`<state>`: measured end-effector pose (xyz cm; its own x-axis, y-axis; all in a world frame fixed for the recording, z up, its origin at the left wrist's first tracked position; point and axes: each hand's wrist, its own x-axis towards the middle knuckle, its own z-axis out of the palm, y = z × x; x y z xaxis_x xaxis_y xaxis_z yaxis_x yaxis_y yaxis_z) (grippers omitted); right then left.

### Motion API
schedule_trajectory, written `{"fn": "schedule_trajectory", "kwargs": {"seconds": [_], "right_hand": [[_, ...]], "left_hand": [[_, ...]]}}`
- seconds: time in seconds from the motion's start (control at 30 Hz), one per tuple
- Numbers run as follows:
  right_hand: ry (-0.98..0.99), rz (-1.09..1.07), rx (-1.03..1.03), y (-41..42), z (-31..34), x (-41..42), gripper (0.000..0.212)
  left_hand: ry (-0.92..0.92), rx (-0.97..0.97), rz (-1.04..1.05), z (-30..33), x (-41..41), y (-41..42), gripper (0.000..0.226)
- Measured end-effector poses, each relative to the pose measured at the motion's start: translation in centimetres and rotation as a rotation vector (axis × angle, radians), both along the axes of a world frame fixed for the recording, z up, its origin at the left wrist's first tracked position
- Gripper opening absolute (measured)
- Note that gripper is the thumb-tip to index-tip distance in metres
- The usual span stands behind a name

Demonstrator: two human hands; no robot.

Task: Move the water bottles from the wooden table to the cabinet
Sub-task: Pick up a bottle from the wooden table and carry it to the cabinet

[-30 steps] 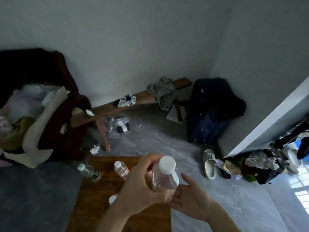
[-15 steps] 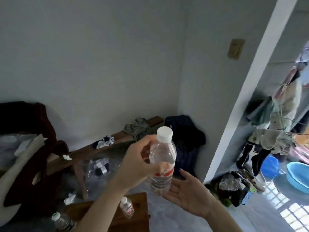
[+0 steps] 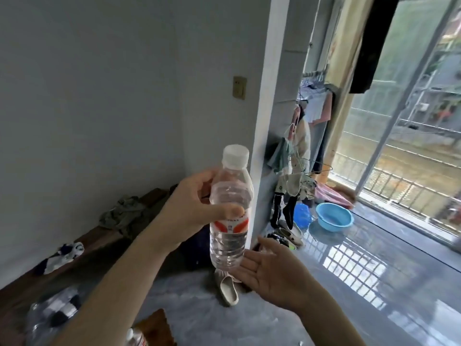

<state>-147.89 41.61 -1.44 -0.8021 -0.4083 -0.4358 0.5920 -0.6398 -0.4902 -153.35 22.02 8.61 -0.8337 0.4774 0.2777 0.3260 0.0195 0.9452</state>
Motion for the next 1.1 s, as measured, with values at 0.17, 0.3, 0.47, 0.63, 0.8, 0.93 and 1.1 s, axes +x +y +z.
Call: {"fn": "schedule_trajectory", "kwargs": {"seconds": [0.17,0.3,0.47,0.63,0.8,0.93,1.1], "right_hand": [[0.001,-0.212,-0.037,1.8,0.2,6.8,0.059],[-0.008,-0.379,-0.077,4.5,-0.4,13.3,0.061],[-0.034,-0.624,-0.079,7.6,-0.2,22.3,0.062],[0.02,-0.872,-0.045,10.5,0.1,33.2,0.064],[0.058,-1.097,-0.042,11.8,-0.3,46.8,0.065],[0.011,-1.308,0.001,11.0,-0.6,58.1,0.065],[-0.015,-1.574,0.023,7.6,-0.3,71.0,0.064]], "left_hand": [[-0.039,-0.035,-0.176,0.0,1.7,4.3,0.072],[-0.034,-0.084,-0.319,-0.4,4.2,8.6,0.074],[0.022,-0.098,-0.55,0.1,10.1,15.5,0.062],[0.11,-0.102,-0.778,1.4,19.2,22.9,0.066],[0.142,-0.111,-1.036,1.4,31.5,29.5,0.052],[0.199,-0.123,-1.251,1.3,43.2,32.7,0.046],[0.214,-0.105,-1.529,0.9,57.5,34.4,0.049]]}}
